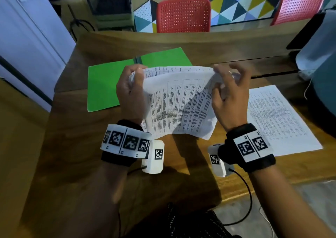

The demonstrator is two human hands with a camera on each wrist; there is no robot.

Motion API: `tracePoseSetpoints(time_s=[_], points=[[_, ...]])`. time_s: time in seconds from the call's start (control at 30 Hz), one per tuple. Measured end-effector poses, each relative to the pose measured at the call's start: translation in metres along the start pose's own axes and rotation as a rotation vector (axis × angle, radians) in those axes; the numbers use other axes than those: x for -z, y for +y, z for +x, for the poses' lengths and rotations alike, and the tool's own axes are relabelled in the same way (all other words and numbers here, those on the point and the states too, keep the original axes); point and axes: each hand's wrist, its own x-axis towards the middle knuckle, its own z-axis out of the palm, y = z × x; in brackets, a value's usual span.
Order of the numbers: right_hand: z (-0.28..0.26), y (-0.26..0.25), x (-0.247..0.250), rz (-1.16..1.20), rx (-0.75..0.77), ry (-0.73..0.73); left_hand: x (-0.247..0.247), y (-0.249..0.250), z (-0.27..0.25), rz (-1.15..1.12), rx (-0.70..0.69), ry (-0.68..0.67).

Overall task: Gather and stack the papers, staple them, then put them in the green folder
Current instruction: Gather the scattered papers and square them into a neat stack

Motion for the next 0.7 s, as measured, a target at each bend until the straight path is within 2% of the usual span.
tracePoseSetpoints(time_s=[0.07, 0.13, 0.23, 0.3, 0.37, 0.43, 0.5, 0.53, 0.6, 0.7], points=[[0.001, 0.000, 0.000, 0.023, 0.026, 0.012, 0.000, -0.004, -0.001, -0.014, -0.071, -0.030], [0.003, -0.002, -0.002, 0.015, 0.054, 0.008, -0.003, -0.006, -0.002, 0.098, -0.158, -0.086], [0.006, -0.003, -0.004, 0.042, -0.008, 0.016, -0.003, -0.015, -0.002, 0.210, -0.199, -0.140], [0.002, 0.005, -0.006, 0.140, -0.160, 0.065, 0.001, -0.030, -0.005, 0.131, -0.136, -0.178], [-0.006, 0.012, -0.010, 0.340, -0.405, 0.069, 0.005, -0.041, -0.012, 0.071, 0.032, -0.207], [-0.015, 0.013, -0.017, 0.449, -0.587, -0.069, 0.005, -0.051, -0.020, 0.151, 0.171, -0.207], [-0.020, 0.012, -0.024, 0.446, -0.616, -0.202, 0.002, -0.051, -0.023, 0.209, 0.172, -0.171], [-0.017, 0.009, -0.024, 0.474, -0.614, -0.195, -0.001, -0.046, -0.020, 0.201, 0.173, -0.117], [-0.007, 0.001, -0.017, 0.595, -0.586, -0.090, -0.002, -0.031, -0.008, 0.113, 0.143, -0.027], [0.003, -0.003, 0.000, 0.740, -0.471, 0.126, 0.004, -0.019, 0.001, -0.100, 0.023, -0.090]])
